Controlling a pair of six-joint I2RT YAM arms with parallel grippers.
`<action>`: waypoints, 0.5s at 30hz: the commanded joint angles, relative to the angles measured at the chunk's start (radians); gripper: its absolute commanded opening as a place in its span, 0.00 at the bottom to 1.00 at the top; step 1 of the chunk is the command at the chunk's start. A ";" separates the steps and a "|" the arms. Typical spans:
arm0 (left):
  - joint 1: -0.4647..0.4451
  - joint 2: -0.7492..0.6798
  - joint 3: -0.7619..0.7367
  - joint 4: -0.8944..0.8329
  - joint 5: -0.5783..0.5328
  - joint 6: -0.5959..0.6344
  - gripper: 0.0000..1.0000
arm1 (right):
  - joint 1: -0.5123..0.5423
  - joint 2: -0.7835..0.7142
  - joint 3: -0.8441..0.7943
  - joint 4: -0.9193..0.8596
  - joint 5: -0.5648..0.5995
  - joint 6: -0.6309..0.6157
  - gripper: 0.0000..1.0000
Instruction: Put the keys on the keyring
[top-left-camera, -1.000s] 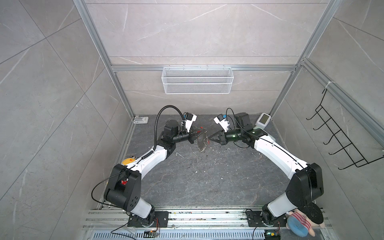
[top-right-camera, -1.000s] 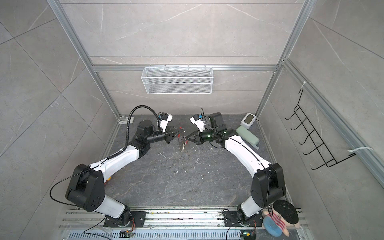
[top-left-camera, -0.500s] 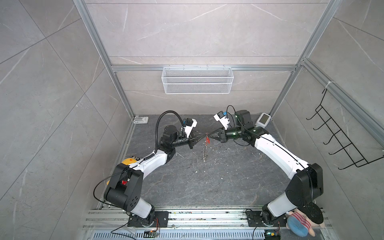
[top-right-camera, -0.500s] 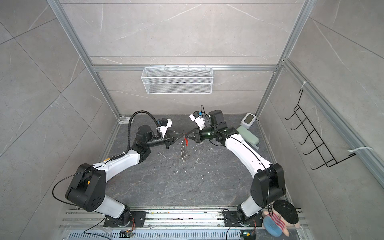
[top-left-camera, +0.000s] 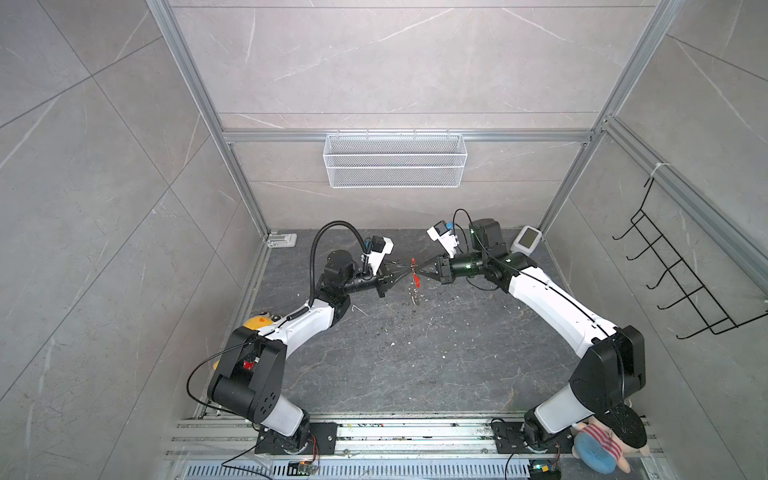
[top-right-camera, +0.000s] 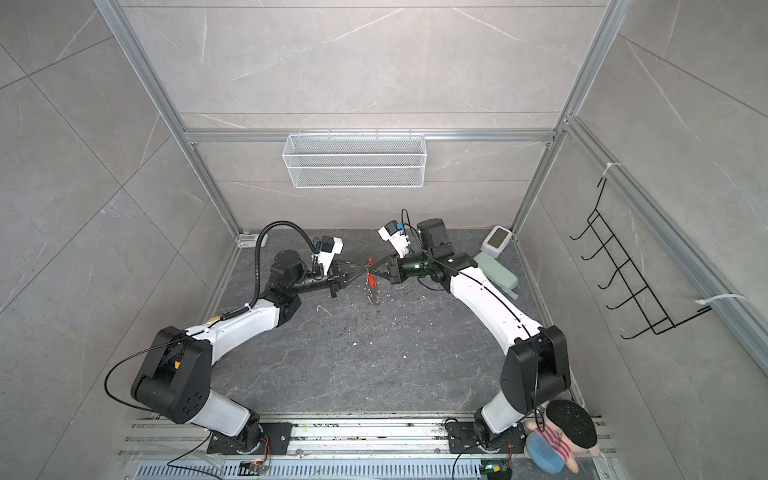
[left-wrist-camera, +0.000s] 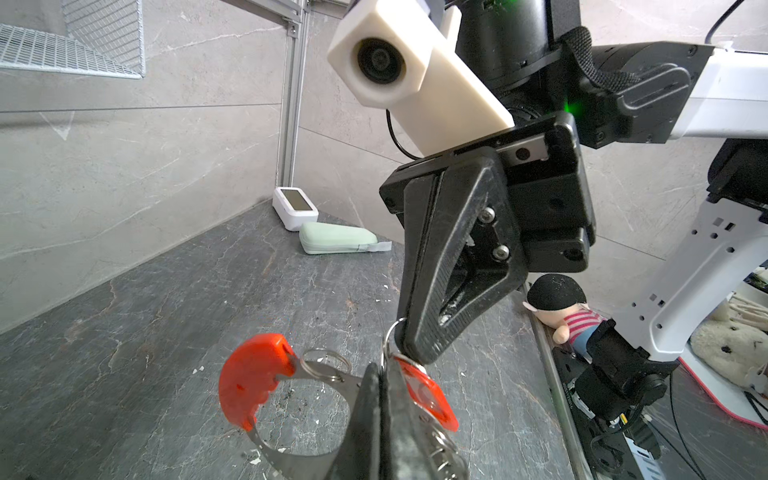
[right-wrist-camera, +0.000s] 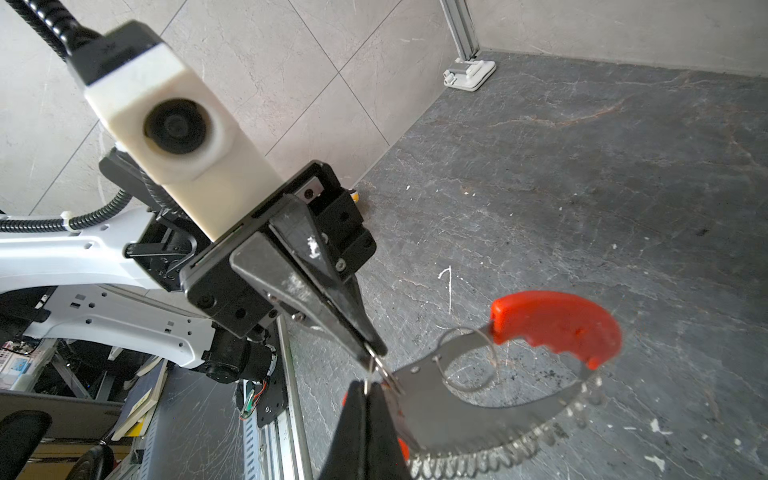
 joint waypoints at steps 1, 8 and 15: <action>0.003 -0.003 0.038 0.067 0.050 0.011 0.00 | -0.004 0.024 0.034 0.029 -0.010 0.015 0.00; 0.004 -0.004 0.043 0.066 0.081 0.022 0.00 | -0.010 0.068 0.068 -0.009 0.041 0.024 0.00; 0.011 -0.013 0.034 0.113 0.081 0.032 0.00 | -0.034 0.066 0.031 -0.015 0.052 0.040 0.00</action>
